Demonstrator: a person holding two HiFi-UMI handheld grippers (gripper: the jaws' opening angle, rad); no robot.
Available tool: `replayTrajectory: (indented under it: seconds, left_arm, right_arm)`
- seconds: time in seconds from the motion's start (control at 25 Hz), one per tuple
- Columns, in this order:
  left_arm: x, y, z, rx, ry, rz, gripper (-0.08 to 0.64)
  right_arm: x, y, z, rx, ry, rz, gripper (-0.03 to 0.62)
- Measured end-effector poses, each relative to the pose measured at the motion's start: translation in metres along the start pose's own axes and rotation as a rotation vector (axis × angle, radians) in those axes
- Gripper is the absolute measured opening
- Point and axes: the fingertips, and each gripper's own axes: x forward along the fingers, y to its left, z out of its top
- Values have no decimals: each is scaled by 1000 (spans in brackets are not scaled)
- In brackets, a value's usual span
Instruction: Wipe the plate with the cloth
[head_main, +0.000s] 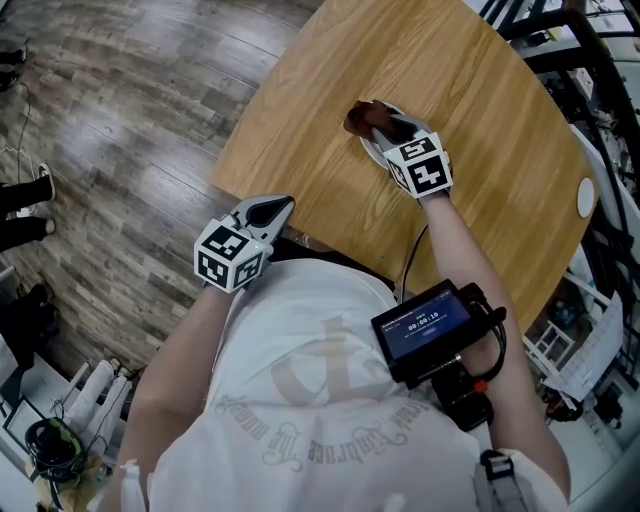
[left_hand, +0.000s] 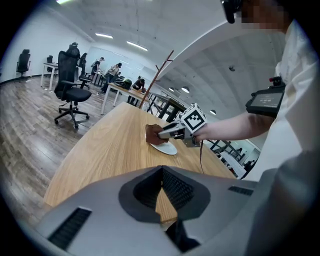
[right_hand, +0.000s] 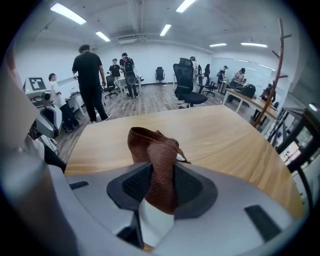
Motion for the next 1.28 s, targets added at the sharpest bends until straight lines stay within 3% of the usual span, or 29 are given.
replayTrajectory:
  seconds: [0.32, 0.64, 1.04, 1.28]
  left_arm:
    - [4, -4, -1, 1, 7, -17, 11]
    - [17, -7, 4, 50, 18, -70, 11]
    - [18, -21, 16, 119, 28, -117, 11]
    - [17, -25, 44, 198, 2, -162, 11]
  right_arm:
    - [-28, -56, -18, 66, 60, -213, 132]
    - [-57, -31, -63, 179, 41, -211, 132]
    - [-84, 6, -61, 451, -164, -140, 132]
    - [-130, 22, -39, 445, -386, -136, 132]
